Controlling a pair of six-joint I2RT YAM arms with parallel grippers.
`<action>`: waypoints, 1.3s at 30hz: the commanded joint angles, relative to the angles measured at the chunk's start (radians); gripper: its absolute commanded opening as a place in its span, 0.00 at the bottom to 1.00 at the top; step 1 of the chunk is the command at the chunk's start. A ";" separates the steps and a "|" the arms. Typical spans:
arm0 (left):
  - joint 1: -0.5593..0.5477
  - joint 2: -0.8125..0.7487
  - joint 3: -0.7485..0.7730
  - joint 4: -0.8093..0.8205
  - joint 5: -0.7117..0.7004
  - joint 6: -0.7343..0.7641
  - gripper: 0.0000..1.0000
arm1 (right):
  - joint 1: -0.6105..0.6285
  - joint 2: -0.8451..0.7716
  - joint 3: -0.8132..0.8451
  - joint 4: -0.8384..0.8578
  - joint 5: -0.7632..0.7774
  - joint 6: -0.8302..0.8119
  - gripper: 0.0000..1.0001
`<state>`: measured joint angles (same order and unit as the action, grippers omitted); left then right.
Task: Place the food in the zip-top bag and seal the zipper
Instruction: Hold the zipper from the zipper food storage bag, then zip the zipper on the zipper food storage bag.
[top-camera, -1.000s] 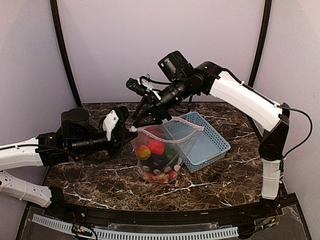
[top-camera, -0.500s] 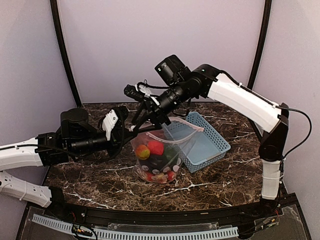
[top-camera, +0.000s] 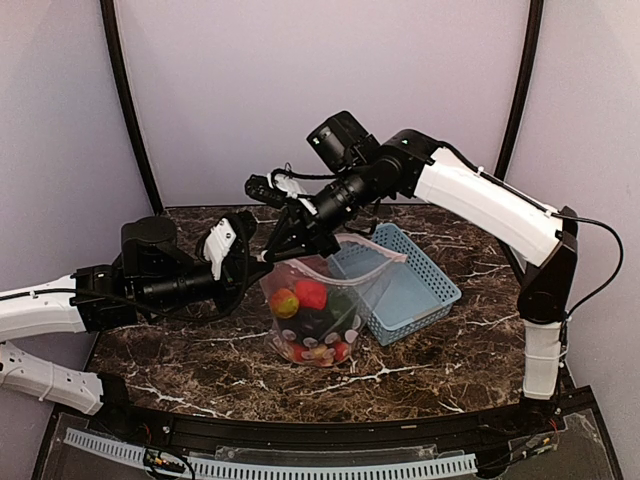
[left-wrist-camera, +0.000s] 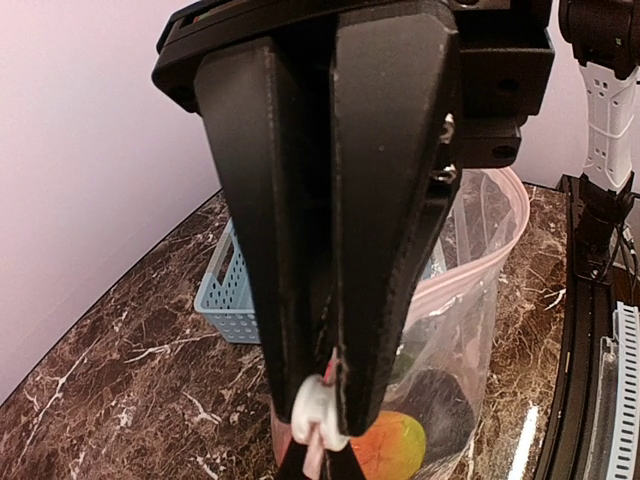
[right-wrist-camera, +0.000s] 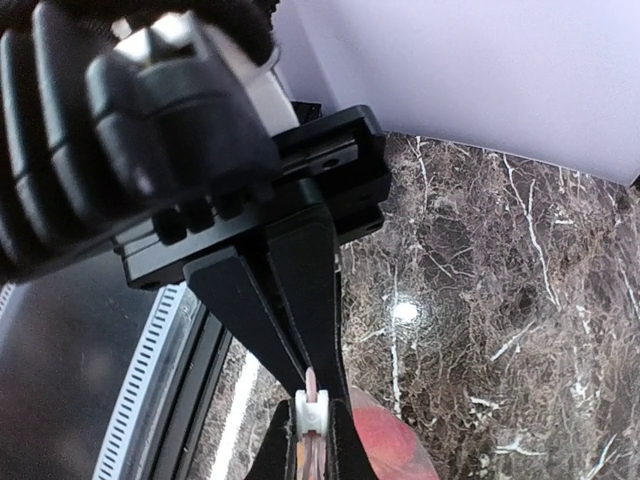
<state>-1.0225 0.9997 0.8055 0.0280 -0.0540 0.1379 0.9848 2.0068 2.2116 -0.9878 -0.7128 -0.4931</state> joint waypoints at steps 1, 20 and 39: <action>0.006 -0.036 -0.001 0.059 -0.024 -0.010 0.01 | 0.010 -0.013 -0.012 -0.010 0.041 -0.014 0.02; 0.060 -0.104 -0.106 0.107 -0.097 -0.055 0.01 | -0.067 -0.086 -0.060 -0.062 0.169 -0.048 0.00; 0.116 -0.094 -0.130 0.116 -0.096 -0.068 0.01 | -0.169 -0.216 -0.214 -0.095 0.199 -0.069 0.00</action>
<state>-0.9337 0.9394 0.7021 0.1448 -0.0921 0.0860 0.8703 1.8610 2.0277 -1.0004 -0.5827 -0.5495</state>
